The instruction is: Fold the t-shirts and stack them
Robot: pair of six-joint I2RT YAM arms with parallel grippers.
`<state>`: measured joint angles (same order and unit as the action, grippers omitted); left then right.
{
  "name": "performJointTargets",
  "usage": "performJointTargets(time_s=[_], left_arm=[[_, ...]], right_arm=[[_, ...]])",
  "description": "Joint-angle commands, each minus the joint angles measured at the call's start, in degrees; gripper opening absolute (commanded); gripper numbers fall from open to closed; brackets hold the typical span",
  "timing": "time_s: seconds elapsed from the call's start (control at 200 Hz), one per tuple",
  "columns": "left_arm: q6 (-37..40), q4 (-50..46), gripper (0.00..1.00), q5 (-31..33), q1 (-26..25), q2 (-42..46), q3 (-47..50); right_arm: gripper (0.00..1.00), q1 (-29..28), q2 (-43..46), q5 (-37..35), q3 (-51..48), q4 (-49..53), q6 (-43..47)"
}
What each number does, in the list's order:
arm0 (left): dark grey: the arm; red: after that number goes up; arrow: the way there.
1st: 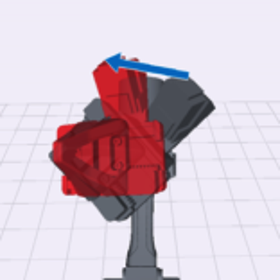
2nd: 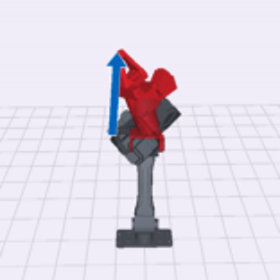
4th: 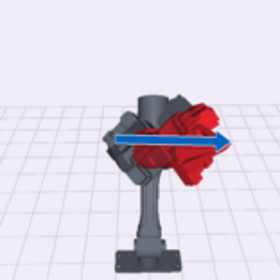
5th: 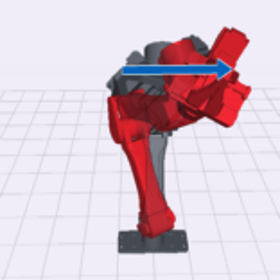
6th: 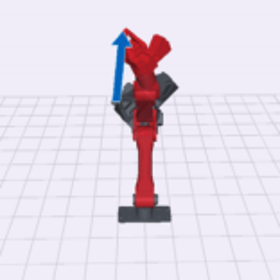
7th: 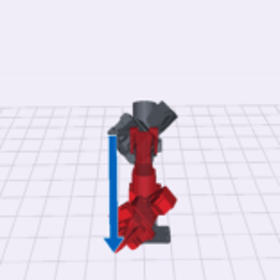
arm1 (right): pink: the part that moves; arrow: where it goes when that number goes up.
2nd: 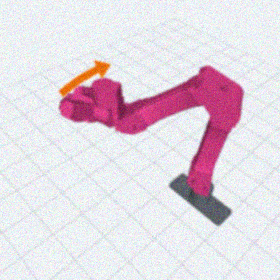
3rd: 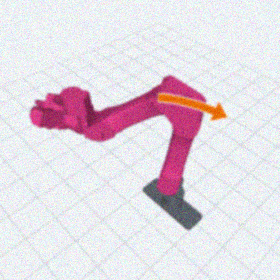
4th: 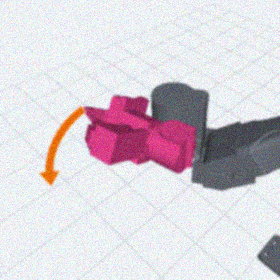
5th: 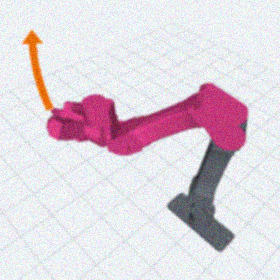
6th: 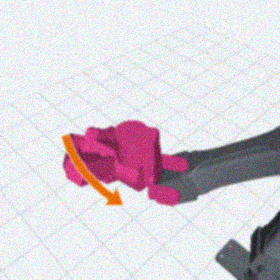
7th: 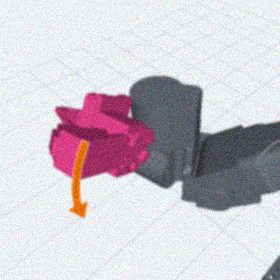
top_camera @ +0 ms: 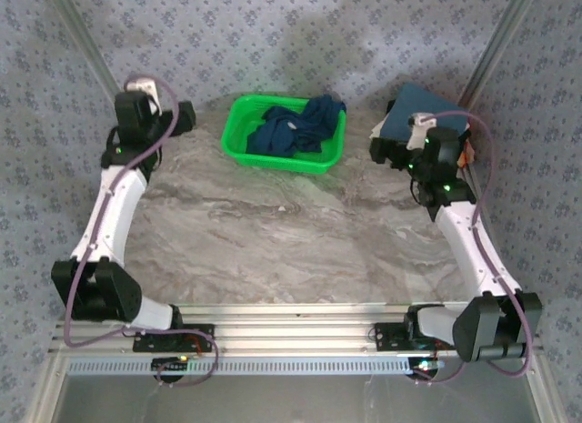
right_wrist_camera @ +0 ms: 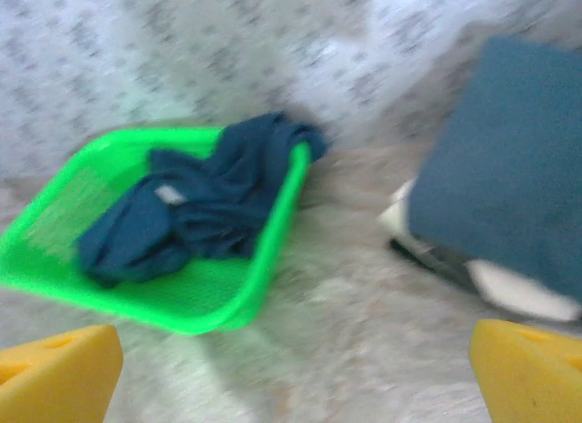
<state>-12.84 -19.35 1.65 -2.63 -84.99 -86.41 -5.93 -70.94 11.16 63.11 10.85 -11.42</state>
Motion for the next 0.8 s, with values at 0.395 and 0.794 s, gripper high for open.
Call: performJointTargets(time_s=[0.395, 0.794], left_arm=[[-11.82, -21.76, 0.87, -13.14, -3.43, -35.59, -24.61], [-11.13, -26.06, 0.66, -10.08, -6.15, -46.22, -32.78]], right_arm=[[1.00, -15.80, -20.66, 11.08, 19.23, 19.60, -7.65], [1.00, -16.47, -36.50, 10.64, 35.48, 25.77, -11.59]])
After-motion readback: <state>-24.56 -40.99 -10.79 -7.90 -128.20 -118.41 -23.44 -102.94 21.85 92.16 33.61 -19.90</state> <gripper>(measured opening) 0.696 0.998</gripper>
